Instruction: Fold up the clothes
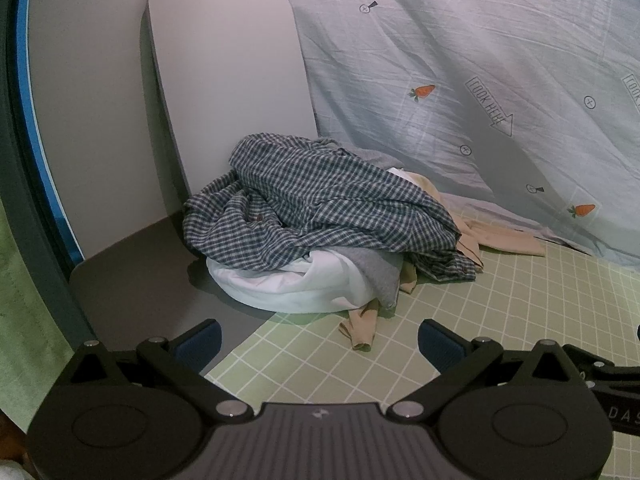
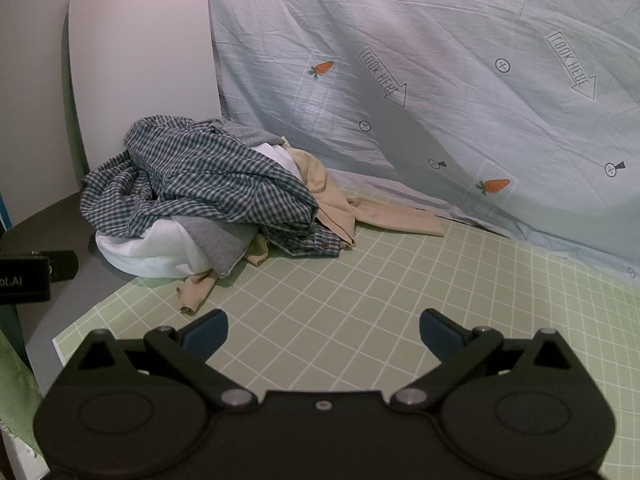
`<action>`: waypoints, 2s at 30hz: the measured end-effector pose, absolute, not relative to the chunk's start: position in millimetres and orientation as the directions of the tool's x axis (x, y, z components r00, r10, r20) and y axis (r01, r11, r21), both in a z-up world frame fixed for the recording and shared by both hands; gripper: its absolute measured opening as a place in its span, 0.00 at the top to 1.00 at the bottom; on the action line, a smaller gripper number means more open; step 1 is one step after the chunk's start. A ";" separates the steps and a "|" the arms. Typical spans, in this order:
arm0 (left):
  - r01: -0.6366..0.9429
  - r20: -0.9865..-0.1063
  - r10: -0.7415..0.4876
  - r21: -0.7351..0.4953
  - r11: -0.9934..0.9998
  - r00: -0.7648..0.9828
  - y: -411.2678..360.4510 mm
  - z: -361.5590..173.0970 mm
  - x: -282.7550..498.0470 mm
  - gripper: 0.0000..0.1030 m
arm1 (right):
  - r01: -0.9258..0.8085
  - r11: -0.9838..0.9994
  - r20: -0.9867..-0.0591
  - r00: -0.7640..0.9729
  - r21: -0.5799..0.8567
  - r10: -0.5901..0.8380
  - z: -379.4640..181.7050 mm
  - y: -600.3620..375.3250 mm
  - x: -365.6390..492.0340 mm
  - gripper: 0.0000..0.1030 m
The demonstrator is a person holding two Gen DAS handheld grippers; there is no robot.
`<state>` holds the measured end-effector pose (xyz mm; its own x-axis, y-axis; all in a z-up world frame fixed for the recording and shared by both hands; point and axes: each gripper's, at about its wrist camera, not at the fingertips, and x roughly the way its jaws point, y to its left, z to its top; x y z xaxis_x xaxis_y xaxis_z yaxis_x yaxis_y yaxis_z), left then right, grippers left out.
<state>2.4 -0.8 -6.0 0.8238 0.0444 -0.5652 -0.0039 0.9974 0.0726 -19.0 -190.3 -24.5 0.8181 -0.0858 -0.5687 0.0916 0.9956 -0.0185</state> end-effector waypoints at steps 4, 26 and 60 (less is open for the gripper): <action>-0.001 -0.568 0.043 0.073 0.997 0.822 -1.6 -6.4 2.3 0.00 | 0.092 0.996 -0.572 0.816 -0.018 -0.086 -24.9 -190.5 -18.0 0.00; -0.013 -0.616 0.033 0.036 0.999 0.787 11.0 -12.6 84.3 0.00 | 0.106 0.994 -0.572 0.813 -0.031 -0.105 -31.2 -207.1 55.3 0.00; -0.099 -0.738 0.041 -0.035 0.994 0.674 34.9 -69.6 276.1 1.00 | -0.226 0.957 -0.524 0.846 -0.182 0.100 -68.7 -155.4 247.6 0.92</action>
